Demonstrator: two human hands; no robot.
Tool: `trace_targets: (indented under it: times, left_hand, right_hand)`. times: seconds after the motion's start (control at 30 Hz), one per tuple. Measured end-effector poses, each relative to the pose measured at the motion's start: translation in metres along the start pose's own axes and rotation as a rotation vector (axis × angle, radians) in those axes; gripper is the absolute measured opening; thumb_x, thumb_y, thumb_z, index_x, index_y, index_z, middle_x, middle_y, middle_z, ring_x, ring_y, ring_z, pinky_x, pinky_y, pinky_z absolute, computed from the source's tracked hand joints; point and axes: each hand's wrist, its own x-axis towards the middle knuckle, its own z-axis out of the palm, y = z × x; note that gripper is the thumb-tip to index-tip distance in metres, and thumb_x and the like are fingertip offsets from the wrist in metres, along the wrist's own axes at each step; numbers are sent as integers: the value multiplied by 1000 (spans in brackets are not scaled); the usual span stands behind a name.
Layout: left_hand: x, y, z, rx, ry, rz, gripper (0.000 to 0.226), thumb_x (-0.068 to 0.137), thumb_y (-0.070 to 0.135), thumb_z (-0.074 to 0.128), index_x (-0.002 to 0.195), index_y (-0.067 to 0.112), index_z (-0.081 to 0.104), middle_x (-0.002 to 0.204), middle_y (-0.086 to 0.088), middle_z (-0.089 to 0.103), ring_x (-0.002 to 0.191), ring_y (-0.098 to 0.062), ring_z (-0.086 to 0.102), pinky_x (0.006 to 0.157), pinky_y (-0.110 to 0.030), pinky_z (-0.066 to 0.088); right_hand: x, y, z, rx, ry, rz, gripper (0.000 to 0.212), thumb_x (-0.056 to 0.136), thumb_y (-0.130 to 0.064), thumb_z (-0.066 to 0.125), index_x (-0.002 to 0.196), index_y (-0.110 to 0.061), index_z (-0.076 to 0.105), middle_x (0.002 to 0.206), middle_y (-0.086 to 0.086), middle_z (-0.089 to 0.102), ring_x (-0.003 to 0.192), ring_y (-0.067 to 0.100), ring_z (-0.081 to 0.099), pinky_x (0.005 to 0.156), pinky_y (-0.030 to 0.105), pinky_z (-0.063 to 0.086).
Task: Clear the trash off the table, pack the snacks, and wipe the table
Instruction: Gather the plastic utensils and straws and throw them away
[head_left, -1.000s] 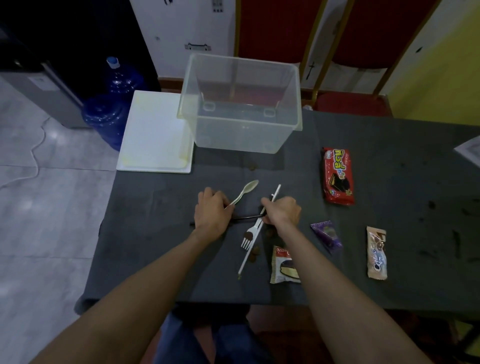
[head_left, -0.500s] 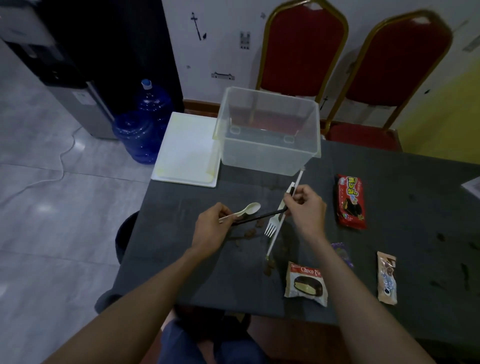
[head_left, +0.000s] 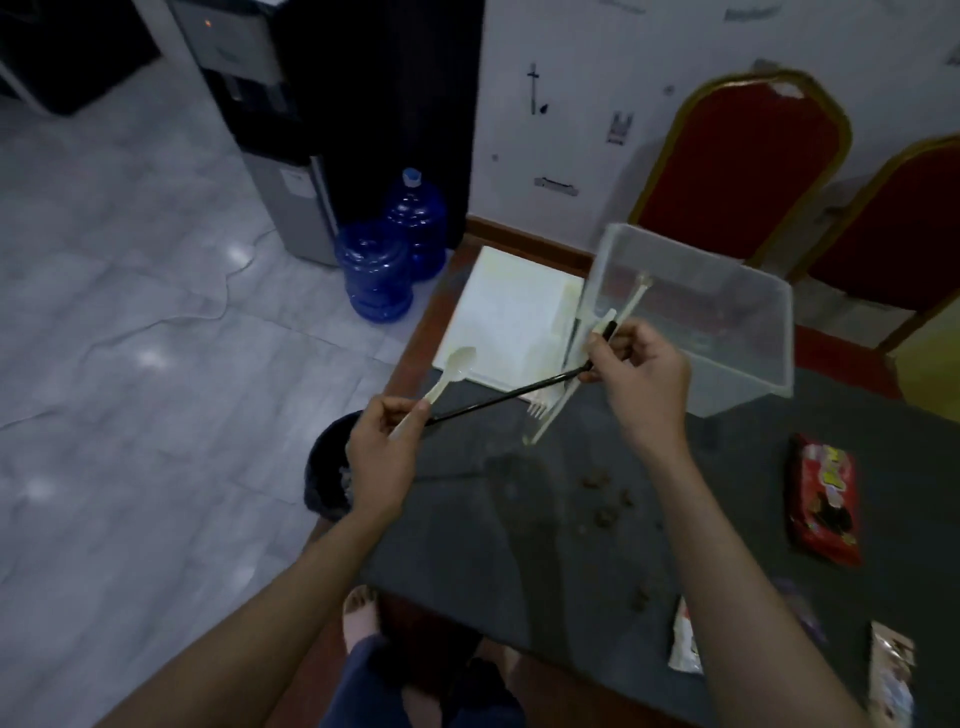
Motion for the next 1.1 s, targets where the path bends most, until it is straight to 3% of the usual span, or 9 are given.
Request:
trace_targets:
  times: [0.1,0.2,0.43,0.53,0.7,0.77,0.87,1.0,1.1]
  left_hand:
    - [37,-15,-61,-15,192,-43,12,85,29,67,80,19,65,78,4,69,74,-10,66,67,-25,52]
    - [75,-51,-117,49,332,-144,15,83,33,67,75,22,62,75,-1,70,76,-17,67,73,-34,53]
    - [140,-166,-178,247,375,-425,17,80,26,70,68,15,64,65,-3,70,69,-22,69,79,-40,56]
    - [167,-218,-171,226,340,-581,11,76,22,74,70,16,68,71,-7,72,73,-26,70,79,-41,58]
    - [201,-279,-143,167,292,-715,5,80,16,69,80,12,68,79,-9,69,76,-23,62,75,-30,49]
    - [213,-301,-132,53,164,-817,16,87,28,64,83,12,66,83,-11,68,78,-24,63,79,-33,51]
    - [230,-338,-121,-244,18,-971,40,93,39,53,112,4,61,105,-10,64,104,-29,60,95,-43,47]
    - [234,-360,-128,-234,-40,-958,40,96,39,46,117,7,57,112,-7,63,106,-26,56,92,-38,45]
    - [227,-355,-135,-227,-32,-934,33,95,30,53,110,2,61,110,-12,66,93,-26,63,85,-38,52]
  right_hand:
    - [-8,-15,84,33,-95,-44,13,88,-14,68,82,-4,62,71,6,61,63,11,65,66,32,60]
    - [-22,-8,163,-74,-216,-110,9,88,-18,68,82,-19,60,73,-6,65,69,10,66,66,24,55]
    - [-42,80,312,-502,-511,-286,10,89,-17,62,89,-10,55,76,9,64,68,24,61,62,33,44]
    - [-46,127,358,-556,-531,-177,9,90,-13,61,88,-8,54,74,9,62,67,23,59,59,29,39]
    - [-55,207,417,-661,-601,17,10,93,-15,57,91,-6,54,80,13,65,72,26,63,61,38,50]
    - [-57,234,431,-663,-579,114,9,93,-15,57,93,-7,55,81,12,64,73,26,62,59,35,47]
    - [-60,270,444,-640,-563,289,14,92,-18,60,102,-8,58,88,11,66,80,25,62,64,32,46]
    - [-65,293,445,-682,-596,486,32,96,-13,53,127,-8,49,111,16,64,97,31,62,73,32,47]
    - [-69,289,438,-660,-625,572,28,97,-13,47,123,-10,56,115,16,63,101,31,61,79,32,48]
